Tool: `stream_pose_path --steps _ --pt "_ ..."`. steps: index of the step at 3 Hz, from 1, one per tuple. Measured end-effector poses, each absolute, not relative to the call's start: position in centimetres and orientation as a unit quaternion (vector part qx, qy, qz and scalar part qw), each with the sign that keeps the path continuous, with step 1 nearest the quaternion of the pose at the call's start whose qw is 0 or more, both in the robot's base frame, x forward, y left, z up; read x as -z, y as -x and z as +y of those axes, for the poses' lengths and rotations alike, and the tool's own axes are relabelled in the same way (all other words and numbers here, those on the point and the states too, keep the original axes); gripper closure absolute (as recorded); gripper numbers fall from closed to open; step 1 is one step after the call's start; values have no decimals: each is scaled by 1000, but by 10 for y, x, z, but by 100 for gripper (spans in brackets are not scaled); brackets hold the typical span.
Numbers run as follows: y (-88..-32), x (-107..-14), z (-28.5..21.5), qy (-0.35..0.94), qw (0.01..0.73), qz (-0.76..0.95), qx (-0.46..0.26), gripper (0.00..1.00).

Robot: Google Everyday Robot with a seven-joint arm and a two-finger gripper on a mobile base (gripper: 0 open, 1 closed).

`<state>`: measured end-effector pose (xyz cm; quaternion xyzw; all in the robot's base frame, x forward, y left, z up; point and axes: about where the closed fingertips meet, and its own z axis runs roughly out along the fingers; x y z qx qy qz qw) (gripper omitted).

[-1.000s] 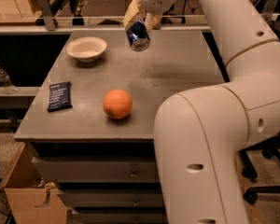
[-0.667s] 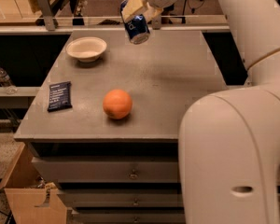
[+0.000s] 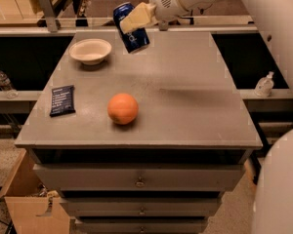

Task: Place pepsi can upright

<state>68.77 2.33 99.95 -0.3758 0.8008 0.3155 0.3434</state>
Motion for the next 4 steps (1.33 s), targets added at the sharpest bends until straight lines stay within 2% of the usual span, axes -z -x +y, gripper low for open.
stream_pose_path --steps 2,4 --pt "-663 -993 40 475 382 725 -320 100" --pt "-667 -989 36 492 399 707 -315 100"
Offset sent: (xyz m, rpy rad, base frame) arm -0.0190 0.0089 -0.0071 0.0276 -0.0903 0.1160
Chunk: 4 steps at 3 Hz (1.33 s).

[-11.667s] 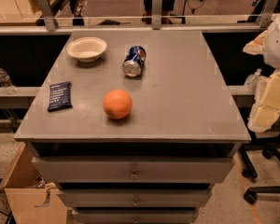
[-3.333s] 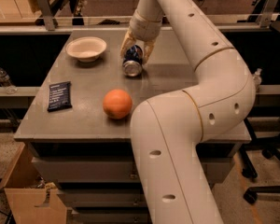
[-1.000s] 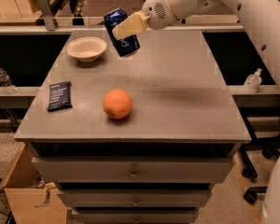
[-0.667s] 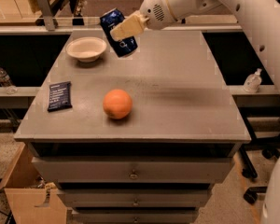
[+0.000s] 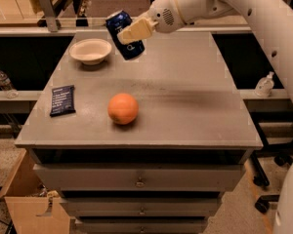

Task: Place pepsi can upright

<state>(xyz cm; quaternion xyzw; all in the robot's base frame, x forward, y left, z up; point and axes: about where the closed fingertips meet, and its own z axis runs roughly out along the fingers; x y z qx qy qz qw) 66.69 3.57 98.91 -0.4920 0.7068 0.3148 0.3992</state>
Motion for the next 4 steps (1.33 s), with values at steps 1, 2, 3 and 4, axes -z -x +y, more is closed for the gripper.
stream_pose_path --steps 1,2,3,4 --pt "-678 -977 22 513 421 679 -315 100" --pt "-688 -962 6 518 447 652 -326 100" --pt "-689 -952 -4 518 482 630 -320 100" --pt "-691 -932 -8 517 506 613 -317 100"
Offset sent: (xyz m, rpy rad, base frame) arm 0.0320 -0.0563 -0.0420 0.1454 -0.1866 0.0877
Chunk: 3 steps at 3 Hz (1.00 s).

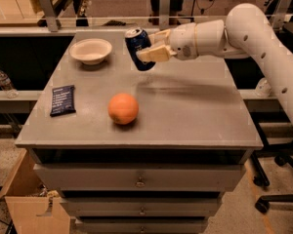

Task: Place pepsi can upright

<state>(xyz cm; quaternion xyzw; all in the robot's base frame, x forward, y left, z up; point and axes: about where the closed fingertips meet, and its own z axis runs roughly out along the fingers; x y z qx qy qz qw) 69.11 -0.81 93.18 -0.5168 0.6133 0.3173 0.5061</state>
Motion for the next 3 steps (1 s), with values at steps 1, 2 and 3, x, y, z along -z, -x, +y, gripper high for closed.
stream_pose_path --steps 1,2,3 --pt "-695 -914 -14 495 521 610 -335 100" --pt "-698 -910 -16 471 537 601 -358 100" --pt "-699 -907 -17 461 545 595 -369 100"
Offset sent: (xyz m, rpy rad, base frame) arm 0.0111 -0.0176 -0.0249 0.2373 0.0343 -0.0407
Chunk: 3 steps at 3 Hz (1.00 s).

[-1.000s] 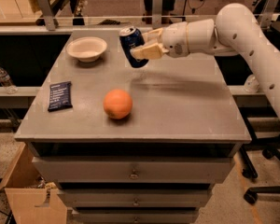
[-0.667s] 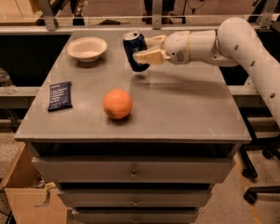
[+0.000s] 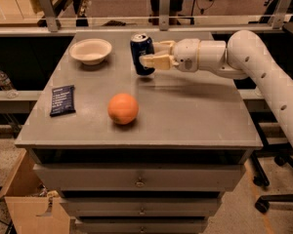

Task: Place pepsi can upright

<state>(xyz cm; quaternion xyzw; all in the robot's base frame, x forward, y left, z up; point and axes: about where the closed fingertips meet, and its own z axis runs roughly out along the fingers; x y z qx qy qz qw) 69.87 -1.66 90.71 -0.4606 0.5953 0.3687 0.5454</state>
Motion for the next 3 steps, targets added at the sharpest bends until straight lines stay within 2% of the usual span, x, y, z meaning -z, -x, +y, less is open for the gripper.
stream_pose_path --steps 3 --pt "-703 -896 -18 459 559 584 -369 100"
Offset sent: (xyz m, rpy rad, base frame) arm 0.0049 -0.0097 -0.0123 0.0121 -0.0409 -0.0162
